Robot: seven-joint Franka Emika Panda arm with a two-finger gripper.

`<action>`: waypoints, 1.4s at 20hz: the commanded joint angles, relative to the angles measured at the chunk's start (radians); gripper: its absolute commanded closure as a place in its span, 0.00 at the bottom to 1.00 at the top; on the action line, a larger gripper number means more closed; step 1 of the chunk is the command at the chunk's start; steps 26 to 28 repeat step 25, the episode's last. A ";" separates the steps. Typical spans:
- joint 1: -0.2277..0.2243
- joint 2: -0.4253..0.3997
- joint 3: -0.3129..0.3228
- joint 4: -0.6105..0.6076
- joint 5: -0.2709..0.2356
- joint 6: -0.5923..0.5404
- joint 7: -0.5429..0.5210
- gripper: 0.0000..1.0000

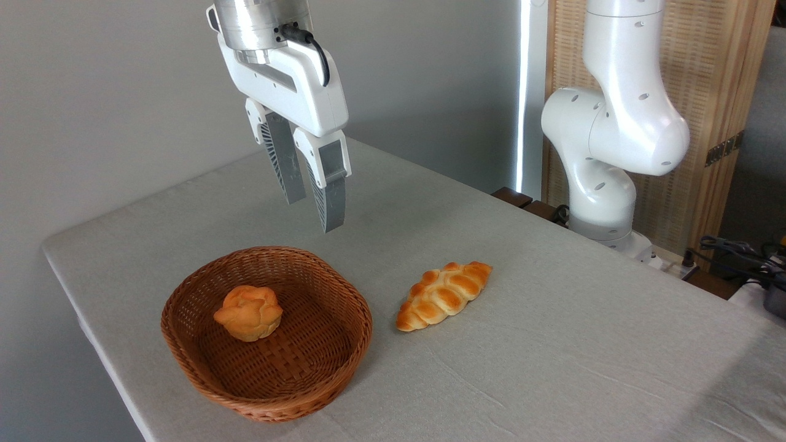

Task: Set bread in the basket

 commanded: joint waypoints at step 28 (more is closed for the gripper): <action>0.009 0.013 -0.004 0.028 0.035 -0.004 -0.066 0.00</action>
